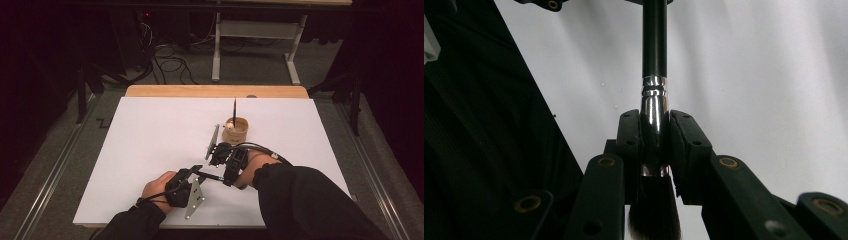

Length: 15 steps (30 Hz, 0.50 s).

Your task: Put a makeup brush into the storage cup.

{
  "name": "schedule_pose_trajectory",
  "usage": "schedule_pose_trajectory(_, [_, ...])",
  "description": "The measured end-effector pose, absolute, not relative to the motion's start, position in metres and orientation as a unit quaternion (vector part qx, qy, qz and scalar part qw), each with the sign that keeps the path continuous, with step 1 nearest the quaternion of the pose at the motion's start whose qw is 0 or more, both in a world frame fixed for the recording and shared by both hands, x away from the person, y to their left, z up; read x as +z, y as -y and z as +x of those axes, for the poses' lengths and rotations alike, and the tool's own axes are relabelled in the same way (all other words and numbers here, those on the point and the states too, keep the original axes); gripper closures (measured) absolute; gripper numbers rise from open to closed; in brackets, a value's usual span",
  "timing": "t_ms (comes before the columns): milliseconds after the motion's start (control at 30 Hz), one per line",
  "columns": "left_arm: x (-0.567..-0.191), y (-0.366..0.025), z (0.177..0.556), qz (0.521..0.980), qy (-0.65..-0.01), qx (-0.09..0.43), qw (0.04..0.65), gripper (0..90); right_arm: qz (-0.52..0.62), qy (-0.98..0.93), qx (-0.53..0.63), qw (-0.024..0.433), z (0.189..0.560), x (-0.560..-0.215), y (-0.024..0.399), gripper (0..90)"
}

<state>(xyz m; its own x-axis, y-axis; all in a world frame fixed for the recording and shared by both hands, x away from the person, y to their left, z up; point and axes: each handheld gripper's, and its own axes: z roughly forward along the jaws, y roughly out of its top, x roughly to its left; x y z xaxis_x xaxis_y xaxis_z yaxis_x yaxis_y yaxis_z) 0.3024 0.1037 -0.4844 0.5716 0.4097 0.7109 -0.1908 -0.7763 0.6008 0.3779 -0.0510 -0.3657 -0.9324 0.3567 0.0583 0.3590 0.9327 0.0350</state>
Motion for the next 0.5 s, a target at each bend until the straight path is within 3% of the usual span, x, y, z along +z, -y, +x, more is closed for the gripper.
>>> schedule_pose_trajectory(500, [-0.4854, -0.1035, 0.3014, 0.823, -0.057, 0.464, 0.322, 69.1, -0.186, 0.982, -0.018, 0.028, 0.3785, -0.3682, 0.0504, 77.4])
